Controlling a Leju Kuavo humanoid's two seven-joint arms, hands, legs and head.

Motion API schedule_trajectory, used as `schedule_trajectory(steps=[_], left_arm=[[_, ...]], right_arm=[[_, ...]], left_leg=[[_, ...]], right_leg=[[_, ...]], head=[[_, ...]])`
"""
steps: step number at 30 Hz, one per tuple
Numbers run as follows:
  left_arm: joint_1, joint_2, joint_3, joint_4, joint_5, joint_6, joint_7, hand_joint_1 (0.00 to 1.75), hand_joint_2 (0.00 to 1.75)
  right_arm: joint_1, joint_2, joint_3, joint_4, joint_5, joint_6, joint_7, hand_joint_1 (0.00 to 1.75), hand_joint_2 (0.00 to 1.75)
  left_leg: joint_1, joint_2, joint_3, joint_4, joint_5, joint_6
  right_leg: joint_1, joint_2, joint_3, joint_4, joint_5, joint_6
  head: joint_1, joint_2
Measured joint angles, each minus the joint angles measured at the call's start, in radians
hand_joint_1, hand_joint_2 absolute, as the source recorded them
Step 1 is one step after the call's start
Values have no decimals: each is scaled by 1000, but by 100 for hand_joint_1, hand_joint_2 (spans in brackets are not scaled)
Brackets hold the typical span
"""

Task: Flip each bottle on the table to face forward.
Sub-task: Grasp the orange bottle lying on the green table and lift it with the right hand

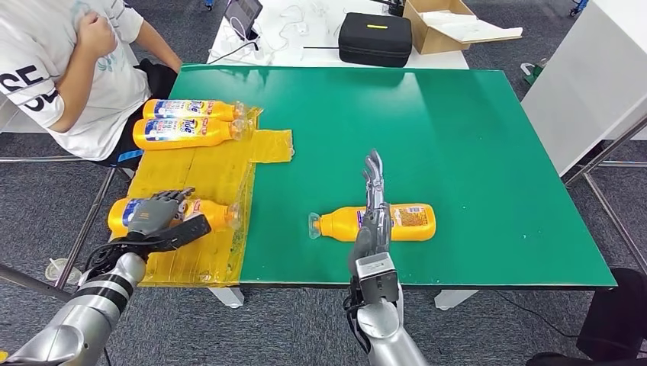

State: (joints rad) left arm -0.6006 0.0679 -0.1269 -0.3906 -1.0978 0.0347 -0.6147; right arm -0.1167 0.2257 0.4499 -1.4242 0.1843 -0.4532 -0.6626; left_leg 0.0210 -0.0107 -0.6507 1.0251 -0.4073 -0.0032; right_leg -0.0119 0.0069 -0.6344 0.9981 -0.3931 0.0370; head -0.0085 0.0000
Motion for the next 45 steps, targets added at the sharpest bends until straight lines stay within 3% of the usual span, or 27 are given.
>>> schedule_trajectory(steps=[7, 11, 15, 20, 25, 33, 38, 42, 45], left_arm=[[0, 7, -45, -3, 80, -110, -49, 0, 0], [-2, 18, -59, -6, 138, -164, -71, 0, 0], [3, 28, -63, -14, 203, -208, -88, 0, 0], [64, 32, -63, -103, 538, -318, -94, 0, 0], [143, -19, 0, -212, 899, -297, -90, 0, 0], [186, -77, 110, -286, 980, -272, -83, 0, 0], [192, -129, 237, -351, 1070, -178, -83, 0, 0], [198, -155, 312, -394, 1068, -118, -85, 0, 175], [202, -166, 337, -407, 1052, -100, -86, 0, 175]], right_arm=[[-13, 5, -5, 37, 3, 22, 2, 0, 0], [-33, 3, -10, 69, 32, 25, 50, 0, 0], [-64, -5, -26, 118, 69, 26, 104, 0, 175], [-117, -27, -32, 201, 222, 26, 228, 0, 175], [-185, -73, -32, 307, 415, 69, 410, 0, 175], [-227, -115, -31, 384, 487, 108, 471, 0, 175], [-247, -172, -29, 407, 579, 243, 574, 0, 175], [-263, -241, -28, 407, 583, 339, 583, 0, 175], [-268, -292, -24, 393, 566, 417, 586, 0, 175]], left_leg=[[0, -1, 6, -1, 0, 0], [0, -1, 9, -1, 0, -1], [0, -1, 10, -1, 1, -1], [0, 0, 11, -1, 1, -1], [0, -1, 7, 0, 2, -1], [0, 1, 3, 0, 2, 0], [0, 0, 1, 0, 2, 0], [0, -1, 0, 0, 2, 0], [-1, -1, 0, 0, 2, 0]], right_leg=[[0, 0, 7, 0, -1, 0], [0, 0, 8, 0, -1, -1], [0, 0, 10, 0, 0, -1], [0, 0, 10, 0, 0, -1], [0, 0, 6, 0, 0, 0], [0, 0, 2, 0, 1, 0], [0, 0, 0, 0, 1, 0], [0, -1, 0, 0, 1, 0], [-1, -1, 0, 0, 1, 0]], head=[[0, 0], [0, 0], [0, 0], [0, 0], [0, 0], [0, 0], [0, 0], [0, 0], [0, 0]])
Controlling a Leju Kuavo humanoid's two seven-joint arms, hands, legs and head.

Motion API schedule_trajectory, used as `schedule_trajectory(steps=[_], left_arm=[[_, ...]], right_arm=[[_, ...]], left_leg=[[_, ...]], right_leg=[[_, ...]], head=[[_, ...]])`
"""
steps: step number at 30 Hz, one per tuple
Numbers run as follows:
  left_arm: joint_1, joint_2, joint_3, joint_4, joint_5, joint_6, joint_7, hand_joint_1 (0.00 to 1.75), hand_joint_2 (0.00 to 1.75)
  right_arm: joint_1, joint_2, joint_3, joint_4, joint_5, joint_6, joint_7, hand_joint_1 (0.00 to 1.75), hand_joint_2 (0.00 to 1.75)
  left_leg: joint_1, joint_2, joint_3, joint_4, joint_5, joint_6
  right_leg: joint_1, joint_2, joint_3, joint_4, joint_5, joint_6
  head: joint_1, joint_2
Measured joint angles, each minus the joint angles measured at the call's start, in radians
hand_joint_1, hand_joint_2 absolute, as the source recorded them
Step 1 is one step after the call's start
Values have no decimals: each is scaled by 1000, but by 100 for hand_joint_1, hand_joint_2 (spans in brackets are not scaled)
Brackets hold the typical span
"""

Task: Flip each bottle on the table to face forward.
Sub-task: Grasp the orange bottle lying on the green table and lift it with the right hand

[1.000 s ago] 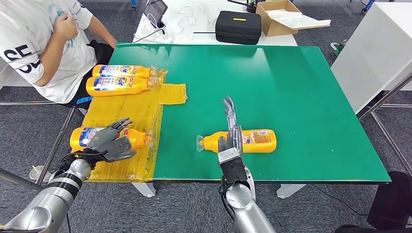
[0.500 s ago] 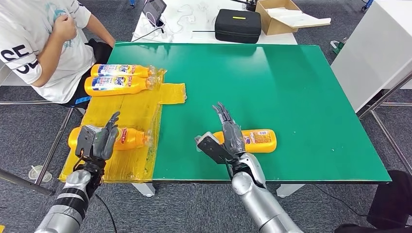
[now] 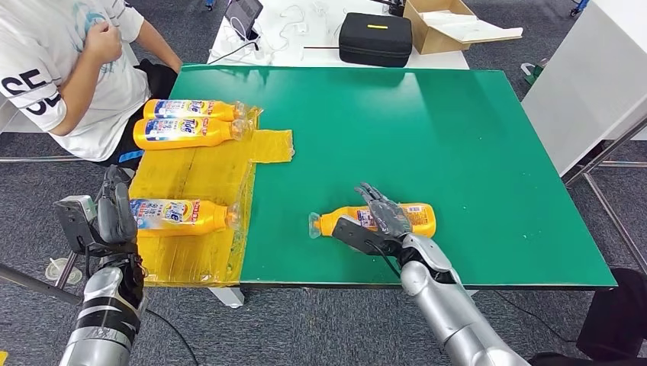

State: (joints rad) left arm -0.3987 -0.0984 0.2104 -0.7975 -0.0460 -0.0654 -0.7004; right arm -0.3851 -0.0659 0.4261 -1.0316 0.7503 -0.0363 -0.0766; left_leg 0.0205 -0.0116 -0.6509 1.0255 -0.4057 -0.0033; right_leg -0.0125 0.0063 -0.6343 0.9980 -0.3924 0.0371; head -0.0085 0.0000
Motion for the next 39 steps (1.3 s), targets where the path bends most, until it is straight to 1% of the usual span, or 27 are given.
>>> schedule_trajectory(steps=[4, 8, 12, 19, 26, 27, 28, 30, 31, 32, 39], left_arm=[[1, -12, 8, -1, -24, 14, 0, 0, 175], [4, -22, 8, -1, -53, 40, 0, 0, 175], [7, -27, 8, -1, -65, 56, 0, 0, 175], [7, -33, 3, -1, -66, 56, 0, 0, 175], [6, -38, -3, 14, -66, 59, 0, 0, 175], [5, -38, -4, 17, -66, 59, 0, 0, 175], [4, -39, -5, 21, -66, 61, 0, 0, 175], [3, -42, -6, 28, -65, 64, 0, 0, 175], [2, -43, -6, 31, -64, 66, 0, 0, 175], [2, -45, -6, 34, -62, 66, 0, 0, 175], [0, -55, -6, 43, -48, 68, 0, 0, 175]], right_arm=[[-11, -57, 19, -5, -25, 73, 6, 0, 175], [-18, -102, 36, -6, -48, 86, 3, 0, 175], [-19, -130, 50, -10, -60, 95, 2, 0, 175], [-43, -178, 79, -8, -62, 149, 30, 0, 175], [-104, -222, 133, 31, -58, 228, 49, 0, 175], [-113, -226, 141, 40, -57, 236, 50, 13, 175], [-123, -230, 151, 50, -56, 245, 53, 54, 175], [-143, -238, 171, 69, -58, 260, 58, 141, 175], [-152, -242, 180, 77, -61, 266, 61, 171, 175], [-160, -246, 189, 83, -65, 270, 62, 175, 175], [-180, -278, 222, 95, -103, 266, 61, 175, 175]], left_leg=[[0, 0, 0, 0, 0, 0], [0, 0, 0, 0, 0, 0], [0, 0, 0, 0, 0, 0], [0, 0, 0, 0, 0, 0], [0, 0, 0, 0, 0, 0], [0, 1, 0, 0, 0, 0], [0, 1, 0, 0, 0, 0], [0, 1, 0, 0, 0, 0], [0, 1, 0, 0, 0, 0], [0, 1, 0, 0, 0, 0], [0, 0, 0, 0, 0, 0]], right_leg=[[0, 0, 0, 0, 0, 0], [0, 0, 0, 0, 0, 0], [1, 0, 0, 0, 0, 0], [0, 0, 0, 0, 0, 0], [0, 0, 0, 0, 0, 0], [0, 0, 0, 0, 0, 0], [0, 0, 0, 0, 0, 0], [0, 0, 0, 0, 0, 0], [0, 0, 0, 0, 0, 0], [0, 0, 0, 0, 0, 0], [0, 0, 0, 0, 0, 0]], head=[[0, 0], [0, 0], [0, 0], [0, 0], [0, 0], [0, 0], [0, 0], [0, 0], [0, 0], [0, 0], [0, 0]])
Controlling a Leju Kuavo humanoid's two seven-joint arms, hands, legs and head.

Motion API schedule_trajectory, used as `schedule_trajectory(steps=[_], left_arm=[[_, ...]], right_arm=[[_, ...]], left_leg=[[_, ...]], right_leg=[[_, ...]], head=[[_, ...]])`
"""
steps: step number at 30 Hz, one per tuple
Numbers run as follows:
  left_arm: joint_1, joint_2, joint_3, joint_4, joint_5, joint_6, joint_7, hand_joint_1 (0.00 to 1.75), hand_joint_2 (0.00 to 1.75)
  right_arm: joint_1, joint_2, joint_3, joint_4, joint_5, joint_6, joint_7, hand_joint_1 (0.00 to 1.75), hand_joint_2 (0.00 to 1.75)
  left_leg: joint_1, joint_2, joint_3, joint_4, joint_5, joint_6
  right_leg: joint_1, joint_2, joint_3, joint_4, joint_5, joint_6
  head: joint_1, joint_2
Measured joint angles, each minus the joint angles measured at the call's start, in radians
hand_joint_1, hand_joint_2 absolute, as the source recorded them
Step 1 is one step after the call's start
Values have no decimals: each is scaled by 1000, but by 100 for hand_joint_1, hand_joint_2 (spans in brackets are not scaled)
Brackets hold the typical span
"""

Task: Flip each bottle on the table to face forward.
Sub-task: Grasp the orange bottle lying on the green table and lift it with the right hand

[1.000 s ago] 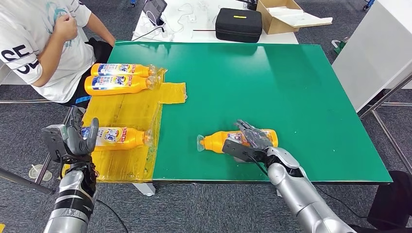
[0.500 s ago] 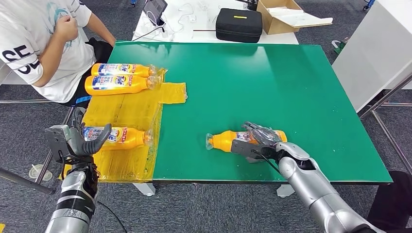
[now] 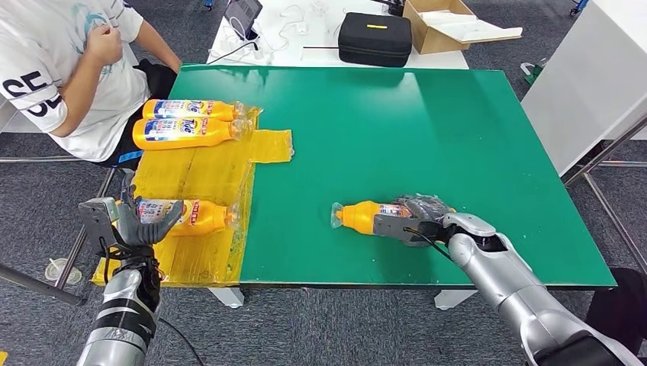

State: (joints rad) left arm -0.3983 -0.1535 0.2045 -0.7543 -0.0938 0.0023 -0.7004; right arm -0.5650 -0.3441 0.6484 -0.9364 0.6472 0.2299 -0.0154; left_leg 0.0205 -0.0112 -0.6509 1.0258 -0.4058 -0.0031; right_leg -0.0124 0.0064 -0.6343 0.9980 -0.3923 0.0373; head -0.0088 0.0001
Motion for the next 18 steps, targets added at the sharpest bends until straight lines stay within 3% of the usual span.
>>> schedule_trajectory(steps=[4, 8, 12, 18], left_arm=[[0, -4, -1, 4, -1, 6, 0, 0, 175], [0, -8, -6, 10, -8, 0, 1, 0, 175], [15, -27, -27, 0, 5, -64, 38, 0, 175], [72, -65, -89, -77, 127, -245, 149, 0, 175]], right_arm=[[21, -5, 4, -12, -27, -57, -6, 175, 175], [96, 24, -30, -56, -63, -200, -52, 175, 175], [202, 113, -129, -157, -45, -416, -144, 175, 175], [320, 260, -280, -309, 8, -664, -260, 175, 175]], left_leg=[[0, 0, 0, 0, 0, 0], [1, 0, 0, 0, 0, 0], [1, 0, -1, 0, -1, -1], [1, 0, -2, 0, -1, -1]], right_leg=[[0, 0, 0, 0, 0, 0], [1, 0, 0, 0, 0, 0], [1, 0, -1, 0, -1, 0], [1, 0, -2, 0, -1, -1]], head=[[0, 0], [0, 0], [0, 0], [0, 0]])
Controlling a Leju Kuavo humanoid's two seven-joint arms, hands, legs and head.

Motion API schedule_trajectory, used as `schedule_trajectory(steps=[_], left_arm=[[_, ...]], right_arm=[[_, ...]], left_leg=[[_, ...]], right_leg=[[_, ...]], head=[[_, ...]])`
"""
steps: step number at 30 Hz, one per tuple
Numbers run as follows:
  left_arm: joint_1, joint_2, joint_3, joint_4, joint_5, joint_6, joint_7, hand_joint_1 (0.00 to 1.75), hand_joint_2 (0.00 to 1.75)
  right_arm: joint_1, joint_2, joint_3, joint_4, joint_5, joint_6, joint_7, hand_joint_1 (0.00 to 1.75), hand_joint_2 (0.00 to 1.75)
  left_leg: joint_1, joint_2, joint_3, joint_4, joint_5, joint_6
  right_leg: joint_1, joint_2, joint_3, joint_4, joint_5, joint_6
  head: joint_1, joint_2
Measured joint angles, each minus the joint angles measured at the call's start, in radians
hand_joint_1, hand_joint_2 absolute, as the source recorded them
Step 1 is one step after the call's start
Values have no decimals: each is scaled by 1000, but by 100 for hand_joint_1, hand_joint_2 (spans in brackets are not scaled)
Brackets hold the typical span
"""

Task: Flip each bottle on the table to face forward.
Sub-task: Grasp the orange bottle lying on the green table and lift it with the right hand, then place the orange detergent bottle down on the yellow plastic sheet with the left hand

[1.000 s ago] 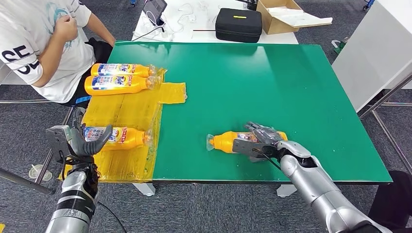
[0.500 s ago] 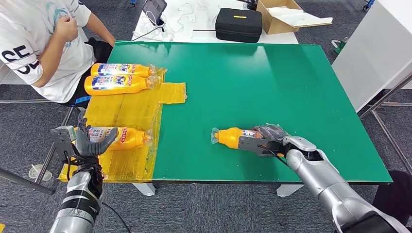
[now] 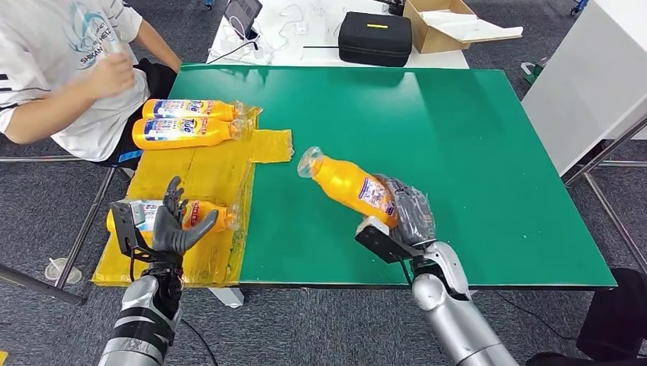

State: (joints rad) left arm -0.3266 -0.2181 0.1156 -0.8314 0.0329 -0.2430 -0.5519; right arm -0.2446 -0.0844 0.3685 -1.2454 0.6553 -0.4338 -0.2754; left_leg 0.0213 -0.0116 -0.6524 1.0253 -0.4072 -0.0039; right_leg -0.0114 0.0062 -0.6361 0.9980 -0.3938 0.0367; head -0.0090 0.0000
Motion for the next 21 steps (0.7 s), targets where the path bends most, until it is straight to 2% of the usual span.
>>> schedule_trajectory(steps=[3, 5, 13, 21], left_arm=[[41, -11, -54, -55, 100, -96, 54, 0, 175], [65, -13, -90, -91, 171, -146, 83, 0, 175], [128, -7, -220, -197, 380, -279, 144, 0, 175], [137, 4, -335, -213, 411, -294, 147, 0, 175]], right_arm=[[43, 59, -63, -42, -9, -95, -80, 175, 175], [64, 91, -97, -52, -34, -116, -117, 175, 175], [105, 179, -160, -6, -106, -79, -253, 175, 175], [100, 271, -130, 149, -108, -59, -324, 175, 175]], left_leg=[[0, 0, 0, 0, -1, 0], [0, 1, 0, 0, -1, 1], [0, 1, -1, 0, -1, 0], [0, 1, -1, 0, -1, 0]], right_leg=[[0, 0, 0, 0, 0, 0], [-1, 0, -1, 0, 0, 0], [0, 0, -1, 0, 0, 0], [0, 0, -2, 0, 0, 0]], head=[[0, 0], [0, 0], [0, 0], [0, 0]])
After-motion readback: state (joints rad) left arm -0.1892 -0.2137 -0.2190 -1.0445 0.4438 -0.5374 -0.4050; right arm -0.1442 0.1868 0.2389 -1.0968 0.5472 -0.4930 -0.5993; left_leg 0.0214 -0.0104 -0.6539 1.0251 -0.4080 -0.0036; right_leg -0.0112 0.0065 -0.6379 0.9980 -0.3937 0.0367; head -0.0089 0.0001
